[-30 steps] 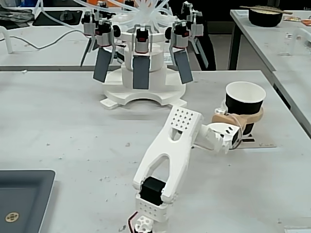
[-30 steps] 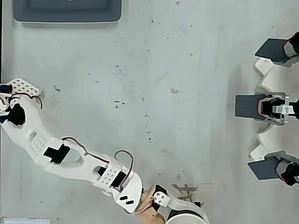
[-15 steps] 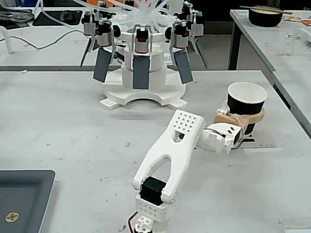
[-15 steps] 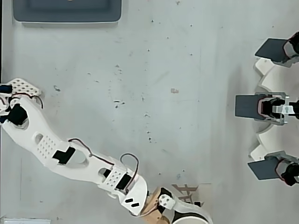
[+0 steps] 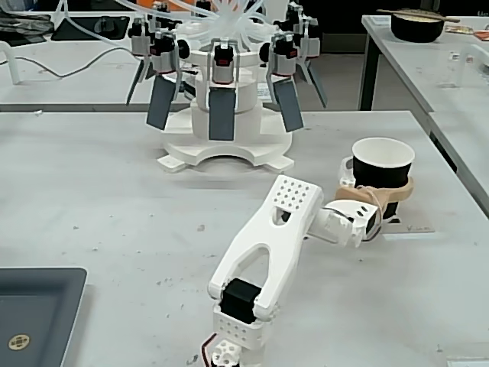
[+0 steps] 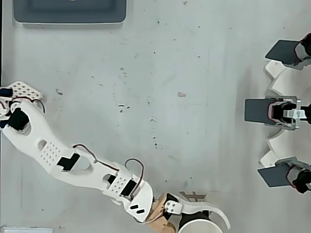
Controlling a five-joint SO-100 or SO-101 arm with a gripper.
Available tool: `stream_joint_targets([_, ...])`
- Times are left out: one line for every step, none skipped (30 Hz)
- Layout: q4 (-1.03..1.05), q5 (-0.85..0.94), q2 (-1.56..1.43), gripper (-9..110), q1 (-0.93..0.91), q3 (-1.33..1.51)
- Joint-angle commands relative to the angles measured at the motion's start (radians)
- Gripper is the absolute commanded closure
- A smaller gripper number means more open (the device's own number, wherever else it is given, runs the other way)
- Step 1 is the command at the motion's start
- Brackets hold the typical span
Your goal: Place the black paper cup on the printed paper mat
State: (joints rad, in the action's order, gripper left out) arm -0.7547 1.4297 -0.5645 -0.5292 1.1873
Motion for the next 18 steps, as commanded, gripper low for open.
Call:
stream_joint_targets([0.0, -0.005, -0.018, 68, -0.011, -0.032])
stream_joint_targets([0.0, -0.005, -0.021, 66, -0.015, -0.031])
stream_joint_targets([0.002, -0.005, -0.026, 64, -0.02, -0.031])
stream_joint_targets([0.008, -0.003, -0.029, 63, -0.025, -0.031])
stream_joint_targets([0.012, 0.002, -0.035, 61, -0.031, -0.029])
stream_joint_targets([0.018, 0.003, -0.041, 59, -0.038, -0.026])
stream_joint_targets([0.02, 0.005, -0.049, 58, -0.046, -0.02])
stream_joint_targets([0.021, 0.005, -0.058, 56, -0.052, -0.012])
stream_joint_targets([0.021, 0.005, -0.067, 55, -0.061, -0.003])
stream_joint_targets([0.021, 0.006, -0.074, 54, -0.071, 0.0])
stream_joint_targets([0.021, 0.006, -0.08, 53, -0.078, 0.003])
stream_joint_targets([0.021, 0.008, -0.089, 52, -0.086, 0.008])
stream_joint_targets([0.021, 0.008, -0.103, 52, -0.092, 0.018])
stream_joint_targets([0.021, 0.008, -0.12, 51, -0.095, 0.038])
stream_joint_targets([0.021, 0.008, -0.141, 50, -0.098, 0.063])
stream_joint_targets([0.015, 0.008, -0.163, 50, -0.1, 0.089])
stream_joint_targets([0.009, 0.008, -0.186, 50, -0.1, 0.118])
stream_joint_targets([0.003, 0.008, -0.21, 50, -0.1, 0.15])
